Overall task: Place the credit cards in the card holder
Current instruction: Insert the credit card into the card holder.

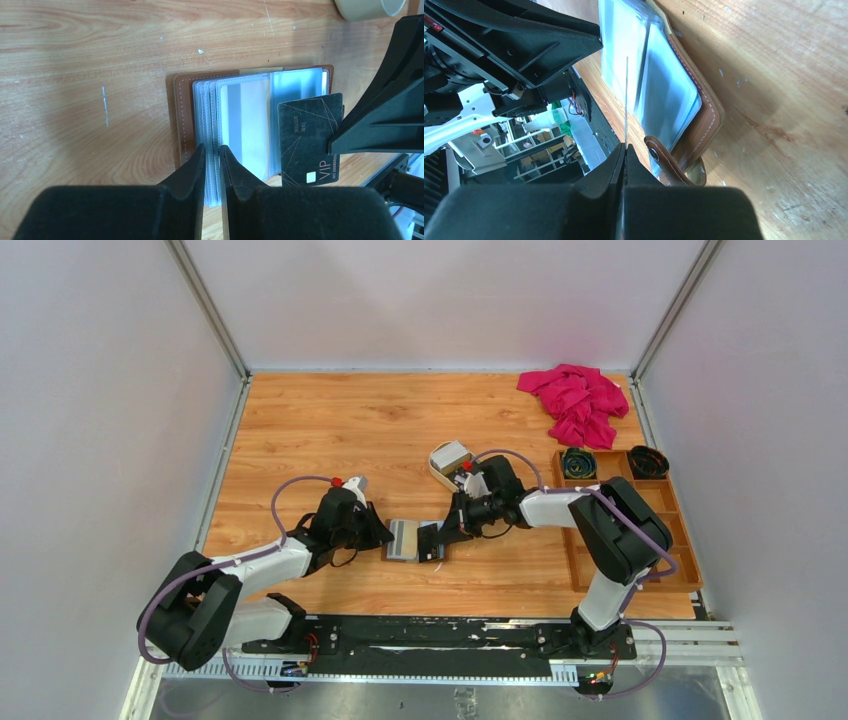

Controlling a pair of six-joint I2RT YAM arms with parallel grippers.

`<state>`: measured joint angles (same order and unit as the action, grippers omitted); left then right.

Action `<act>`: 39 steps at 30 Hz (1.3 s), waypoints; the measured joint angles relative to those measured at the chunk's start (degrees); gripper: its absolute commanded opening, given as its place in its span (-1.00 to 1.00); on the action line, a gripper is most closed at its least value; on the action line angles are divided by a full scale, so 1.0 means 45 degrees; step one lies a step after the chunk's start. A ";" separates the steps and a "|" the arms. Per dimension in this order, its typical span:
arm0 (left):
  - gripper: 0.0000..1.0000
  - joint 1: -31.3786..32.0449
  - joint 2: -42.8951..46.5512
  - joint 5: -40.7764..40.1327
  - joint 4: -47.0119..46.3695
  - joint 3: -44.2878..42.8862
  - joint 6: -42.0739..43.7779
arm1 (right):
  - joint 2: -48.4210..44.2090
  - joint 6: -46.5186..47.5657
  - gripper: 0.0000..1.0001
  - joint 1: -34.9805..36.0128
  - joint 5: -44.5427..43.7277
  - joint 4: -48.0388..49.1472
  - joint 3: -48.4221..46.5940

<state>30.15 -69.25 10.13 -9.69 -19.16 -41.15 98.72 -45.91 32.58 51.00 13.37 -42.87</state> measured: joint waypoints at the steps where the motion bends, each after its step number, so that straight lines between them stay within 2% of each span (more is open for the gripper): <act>1: -0.70 0.0000 0.0000 0.0000 0.0000 0.0000 0.0000 | 0.0000 0.0000 -1.00 0.0000 0.0000 -0.0005 0.0000; 39: -0.71 0.0058 0.0374 0.0330 -0.0097 0.0355 0.0000 | 0.0889 -0.0559 -1.00 0.0000 -0.0034 0.0126 -0.0296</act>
<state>30.41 -67.57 11.62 -10.13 -17.56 -41.15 102.72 -48.42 32.58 50.85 13.93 -44.21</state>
